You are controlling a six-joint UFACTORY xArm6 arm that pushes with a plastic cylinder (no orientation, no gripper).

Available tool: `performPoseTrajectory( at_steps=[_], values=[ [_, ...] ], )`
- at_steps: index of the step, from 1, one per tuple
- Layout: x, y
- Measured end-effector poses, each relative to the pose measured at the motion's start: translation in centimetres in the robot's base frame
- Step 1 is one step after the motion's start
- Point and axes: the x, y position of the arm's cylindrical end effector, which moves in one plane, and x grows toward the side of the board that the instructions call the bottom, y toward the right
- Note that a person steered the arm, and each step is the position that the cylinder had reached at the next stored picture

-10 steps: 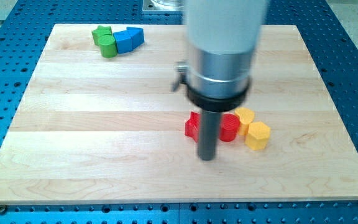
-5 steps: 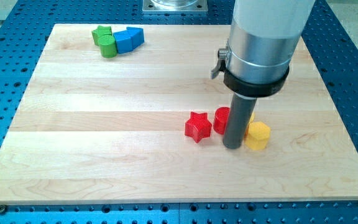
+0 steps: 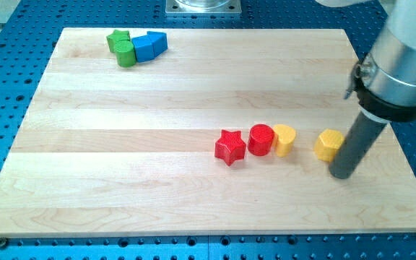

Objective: Place the yellow hexagon right to the yellow heart

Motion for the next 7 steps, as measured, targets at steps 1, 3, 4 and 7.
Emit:
performPoseTrajectory(
  at_steps=[1,3,4,7],
  values=[
    [-0.3,0.1],
    [-1.8,5.0],
    [-1.8,2.4],
    [-0.3,-1.5]
  ],
)
